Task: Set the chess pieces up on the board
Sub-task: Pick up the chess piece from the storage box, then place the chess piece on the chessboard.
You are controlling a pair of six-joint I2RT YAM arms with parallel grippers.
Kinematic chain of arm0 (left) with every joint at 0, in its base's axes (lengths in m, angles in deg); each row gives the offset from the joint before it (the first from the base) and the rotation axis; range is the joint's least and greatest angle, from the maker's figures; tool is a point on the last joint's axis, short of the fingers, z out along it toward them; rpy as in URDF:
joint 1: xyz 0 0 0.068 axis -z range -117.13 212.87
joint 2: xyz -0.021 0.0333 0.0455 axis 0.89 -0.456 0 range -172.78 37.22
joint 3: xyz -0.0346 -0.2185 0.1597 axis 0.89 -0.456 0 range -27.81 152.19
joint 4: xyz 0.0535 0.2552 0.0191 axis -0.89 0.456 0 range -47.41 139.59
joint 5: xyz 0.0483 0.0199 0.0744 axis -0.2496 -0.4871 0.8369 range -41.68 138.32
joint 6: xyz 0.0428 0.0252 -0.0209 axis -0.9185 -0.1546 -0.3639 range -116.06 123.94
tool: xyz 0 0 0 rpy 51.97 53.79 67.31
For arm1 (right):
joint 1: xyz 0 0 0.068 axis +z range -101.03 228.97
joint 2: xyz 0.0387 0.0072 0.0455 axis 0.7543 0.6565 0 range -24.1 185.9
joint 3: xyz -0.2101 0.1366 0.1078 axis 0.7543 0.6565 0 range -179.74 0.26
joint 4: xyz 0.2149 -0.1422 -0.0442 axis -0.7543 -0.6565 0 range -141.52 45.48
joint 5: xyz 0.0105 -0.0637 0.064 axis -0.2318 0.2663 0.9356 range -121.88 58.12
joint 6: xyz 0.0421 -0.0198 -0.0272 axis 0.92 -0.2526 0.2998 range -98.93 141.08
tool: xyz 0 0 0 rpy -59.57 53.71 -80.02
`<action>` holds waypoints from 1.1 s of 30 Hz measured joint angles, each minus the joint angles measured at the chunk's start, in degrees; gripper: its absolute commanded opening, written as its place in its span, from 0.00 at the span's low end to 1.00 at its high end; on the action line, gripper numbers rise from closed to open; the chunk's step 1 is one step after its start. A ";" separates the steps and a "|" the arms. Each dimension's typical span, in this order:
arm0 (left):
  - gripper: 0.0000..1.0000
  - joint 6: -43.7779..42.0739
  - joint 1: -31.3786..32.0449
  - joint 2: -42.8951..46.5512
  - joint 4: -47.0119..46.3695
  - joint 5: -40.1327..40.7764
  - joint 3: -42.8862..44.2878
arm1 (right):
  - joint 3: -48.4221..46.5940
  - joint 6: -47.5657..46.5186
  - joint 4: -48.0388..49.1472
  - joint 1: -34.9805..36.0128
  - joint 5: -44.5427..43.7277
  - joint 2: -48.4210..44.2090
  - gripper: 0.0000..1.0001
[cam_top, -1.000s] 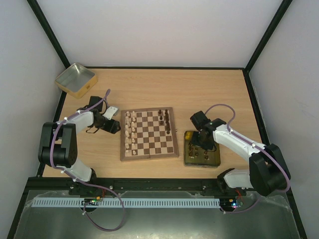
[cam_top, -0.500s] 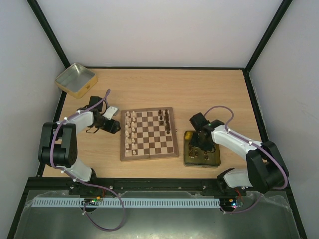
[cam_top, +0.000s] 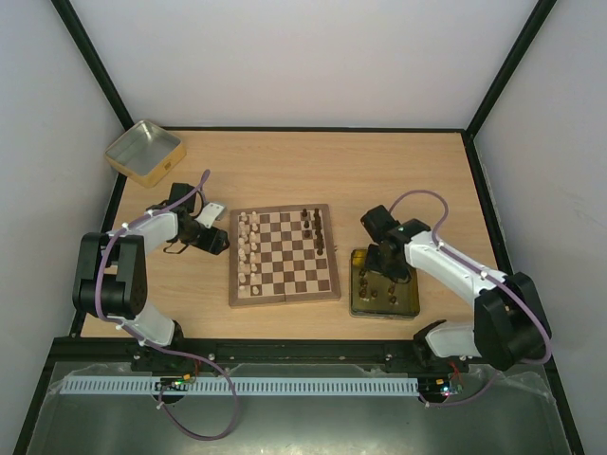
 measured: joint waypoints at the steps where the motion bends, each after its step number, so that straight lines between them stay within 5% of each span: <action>1: 0.73 0.00 0.00 0.00 0.00 0.00 0.00 | -1.38 -0.24 -0.90 0.00 -0.66 -0.11 0.04; 10: 0.73 -0.02 0.00 0.00 0.00 -0.04 0.00 | -20.48 -2.86 -8.85 0.72 -5.51 1.84 0.04; 19: 0.73 -0.02 0.00 0.00 0.00 -0.04 0.00 | -41.62 -4.35 -10.08 9.55 -5.92 19.08 0.03; 33: 0.73 0.00 -0.37 0.00 -0.04 0.02 -0.17 | -48.61 -5.81 -9.18 14.08 -2.38 29.88 0.03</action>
